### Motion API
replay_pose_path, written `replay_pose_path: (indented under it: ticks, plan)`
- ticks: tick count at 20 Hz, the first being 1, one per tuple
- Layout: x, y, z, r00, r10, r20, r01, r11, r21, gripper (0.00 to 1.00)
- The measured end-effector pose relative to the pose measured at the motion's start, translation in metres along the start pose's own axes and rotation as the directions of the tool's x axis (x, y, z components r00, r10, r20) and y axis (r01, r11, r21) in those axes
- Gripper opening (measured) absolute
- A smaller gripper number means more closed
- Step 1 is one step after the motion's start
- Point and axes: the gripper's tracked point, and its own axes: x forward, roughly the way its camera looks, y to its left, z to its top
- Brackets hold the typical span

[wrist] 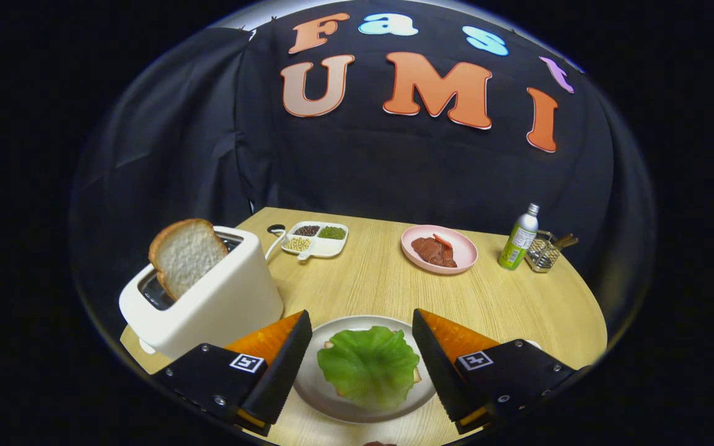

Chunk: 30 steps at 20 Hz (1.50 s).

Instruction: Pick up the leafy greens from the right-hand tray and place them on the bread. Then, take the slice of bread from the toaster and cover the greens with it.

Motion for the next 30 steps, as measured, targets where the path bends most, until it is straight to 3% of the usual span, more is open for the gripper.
replay_pose_path:
  ticks: [9,19,26,30]
  plan:
    - [-0.03,0.057,0.068,0.995,0.043,0.094,-0.042,0.999,-0.014,0.97]
    - [-0.038,0.132,0.106,0.989,0.105,0.104,-0.097,0.992,-0.08,0.97]
    - [-0.01,0.166,0.097,0.995,0.103,0.001,-0.102,0.989,-0.111,0.97]
    - [0.005,0.173,0.074,0.992,0.099,-0.078,-0.106,0.99,-0.097,0.9]
